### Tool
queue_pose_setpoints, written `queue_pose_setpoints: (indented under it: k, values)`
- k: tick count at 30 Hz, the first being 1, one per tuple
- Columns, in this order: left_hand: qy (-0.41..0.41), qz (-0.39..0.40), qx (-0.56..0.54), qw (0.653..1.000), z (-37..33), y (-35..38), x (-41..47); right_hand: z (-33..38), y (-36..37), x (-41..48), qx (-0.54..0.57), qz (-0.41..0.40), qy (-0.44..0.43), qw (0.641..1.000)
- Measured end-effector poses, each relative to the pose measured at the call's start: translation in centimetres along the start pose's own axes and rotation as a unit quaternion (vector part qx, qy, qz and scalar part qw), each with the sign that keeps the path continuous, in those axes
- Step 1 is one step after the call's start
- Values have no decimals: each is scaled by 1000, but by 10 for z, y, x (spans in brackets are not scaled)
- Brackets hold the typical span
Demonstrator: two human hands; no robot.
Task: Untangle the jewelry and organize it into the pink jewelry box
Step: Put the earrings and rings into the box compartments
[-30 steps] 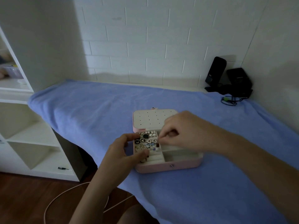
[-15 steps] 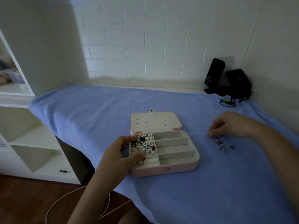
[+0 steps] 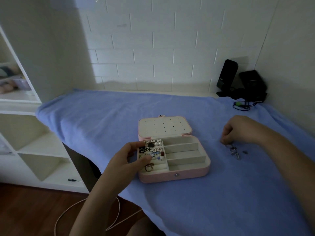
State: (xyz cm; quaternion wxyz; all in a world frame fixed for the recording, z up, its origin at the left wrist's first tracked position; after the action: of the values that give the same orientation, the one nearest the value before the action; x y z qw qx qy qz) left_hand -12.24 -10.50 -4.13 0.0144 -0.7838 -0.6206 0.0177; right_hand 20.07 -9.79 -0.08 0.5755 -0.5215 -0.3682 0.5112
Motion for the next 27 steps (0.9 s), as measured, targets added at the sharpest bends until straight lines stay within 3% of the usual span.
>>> queue_pose_setpoints:
  k: [3, 6, 9, 12, 17, 22, 27]
  values:
    - [-26, 8, -13, 1000, 1, 1, 1, 8, -10, -1, 20, -65, -24, 997]
    - [-39, 2, 16, 999, 1, 5, 3, 30, -29, -11, 109, -163, -94, 976]
    - [-43, -5, 64, 997, -2, 8, 4, 60, -32, -27, 209, -144, -170, 952]
    - [-58, 14, 66, 996, -2, 9, 5, 84, -28, -41, 222, -124, -222, 941]
    - [-68, 44, -13, 997, -4, 5, 1, 122, -21, -69, 184, -101, -296, 932]
    - [-63, 59, -1, 996, 0, 0, 2, 177, 6, -98, 21, -105, -411, 905]
    - [-58, 47, -3, 997, 2, 1, 4, 194, 28, -105, -61, -184, -449, 872]
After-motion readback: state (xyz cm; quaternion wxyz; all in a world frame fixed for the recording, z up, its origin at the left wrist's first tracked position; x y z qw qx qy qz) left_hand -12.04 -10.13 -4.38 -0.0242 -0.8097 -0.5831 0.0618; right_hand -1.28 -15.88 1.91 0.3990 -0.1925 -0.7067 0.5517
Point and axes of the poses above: each hand's wrist, its own x-axis towards the middle knuckle, its own y-axis out of the palm, z = x × y, the point moved 8 cm from there along x, towards the middle knuckle, and after that the axes turned 8 degrees about -x, right-handed, at the moved point
